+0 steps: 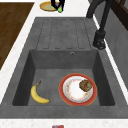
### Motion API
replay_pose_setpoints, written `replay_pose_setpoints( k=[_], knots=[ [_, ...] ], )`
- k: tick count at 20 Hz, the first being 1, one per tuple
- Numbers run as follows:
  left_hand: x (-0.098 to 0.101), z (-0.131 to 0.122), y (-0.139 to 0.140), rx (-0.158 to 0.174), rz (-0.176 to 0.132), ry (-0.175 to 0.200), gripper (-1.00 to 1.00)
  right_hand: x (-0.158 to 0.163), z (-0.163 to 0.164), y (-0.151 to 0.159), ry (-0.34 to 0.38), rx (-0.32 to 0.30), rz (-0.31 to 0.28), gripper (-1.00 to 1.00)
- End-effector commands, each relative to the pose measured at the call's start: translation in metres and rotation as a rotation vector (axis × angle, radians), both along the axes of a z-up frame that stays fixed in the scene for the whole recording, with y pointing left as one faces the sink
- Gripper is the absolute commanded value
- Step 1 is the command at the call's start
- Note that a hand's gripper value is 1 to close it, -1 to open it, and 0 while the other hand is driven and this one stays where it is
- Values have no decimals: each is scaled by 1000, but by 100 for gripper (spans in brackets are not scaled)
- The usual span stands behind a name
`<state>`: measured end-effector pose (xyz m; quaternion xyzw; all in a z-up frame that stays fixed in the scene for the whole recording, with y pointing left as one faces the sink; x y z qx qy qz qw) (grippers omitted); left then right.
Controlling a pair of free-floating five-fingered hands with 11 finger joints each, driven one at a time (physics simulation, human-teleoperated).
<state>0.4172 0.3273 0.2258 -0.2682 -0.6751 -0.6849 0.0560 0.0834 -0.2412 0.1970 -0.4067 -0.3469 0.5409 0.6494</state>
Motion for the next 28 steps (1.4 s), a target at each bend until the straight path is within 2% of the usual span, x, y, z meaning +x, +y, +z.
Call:
replay_pose_setpoints(
  k=[1,5,9,13,21,25,28],
  knots=[
    [-5,-6,19,20,65,7,100,0,0,0,0,0,0,0],
    [-11,-15,39,25,67,0,100,0,0,0,0,0,0,0],
    [-14,-19,60,28,64,22,100,0,0,0,0,0,0,0],
    [-13,-21,84,30,46,38,100,0,0,0,0,0,0,0],
    [-14,-29,136,27,36,39,100,0,0,0,0,0,0,0],
    [-9,-33,167,23,11,45,100,0,0,0,0,0,0,0],
    [-6,-45,191,18,5,29,100,0,0,0,0,0,0,0]
  ],
)
